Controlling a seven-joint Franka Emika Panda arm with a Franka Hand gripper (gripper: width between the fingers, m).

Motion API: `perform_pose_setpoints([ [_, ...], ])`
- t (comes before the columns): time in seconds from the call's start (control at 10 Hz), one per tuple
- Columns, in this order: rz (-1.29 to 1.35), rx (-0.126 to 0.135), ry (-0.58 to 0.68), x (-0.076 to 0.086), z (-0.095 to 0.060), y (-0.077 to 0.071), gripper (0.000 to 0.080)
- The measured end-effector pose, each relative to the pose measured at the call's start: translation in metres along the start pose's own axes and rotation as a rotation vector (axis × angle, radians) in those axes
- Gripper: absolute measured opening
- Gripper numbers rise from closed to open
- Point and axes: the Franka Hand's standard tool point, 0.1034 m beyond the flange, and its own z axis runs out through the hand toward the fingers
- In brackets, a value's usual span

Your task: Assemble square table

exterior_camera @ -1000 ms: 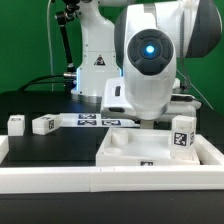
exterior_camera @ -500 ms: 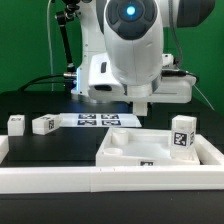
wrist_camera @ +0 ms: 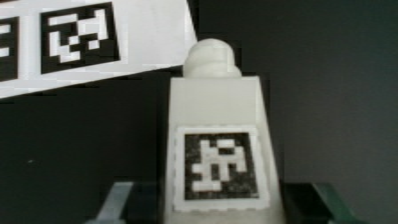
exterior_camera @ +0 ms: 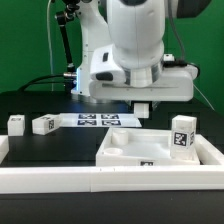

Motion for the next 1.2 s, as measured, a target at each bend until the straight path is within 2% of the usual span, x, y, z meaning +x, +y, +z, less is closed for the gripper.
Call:
perform_pose_setpoints([
  [0.2, -0.012, 0.021, 0.136, 0.005, -0.031, -0.001, 0.029],
  [0.4, -0.014, 0.034, 0.233, 0.013, -0.055, -0.003, 0.029],
  [0.5, -0.009, 0.038, 0.301, 0.017, -0.061, -0.006, 0.029],
  [0.8, -0.02, 0.035, 0.511, 0.023, -0.061, -0.007, 0.029],
  [0.9, -0.022, 0.034, 0.545, 0.023, -0.062, -0.006, 0.029],
  [1.1, -0.027, 0.042, 0.666, 0.033, -0.083, -0.009, 0.029],
  [1.2, -0.025, 0.045, 0.684, 0.035, -0.087, -0.008, 0.029],
])
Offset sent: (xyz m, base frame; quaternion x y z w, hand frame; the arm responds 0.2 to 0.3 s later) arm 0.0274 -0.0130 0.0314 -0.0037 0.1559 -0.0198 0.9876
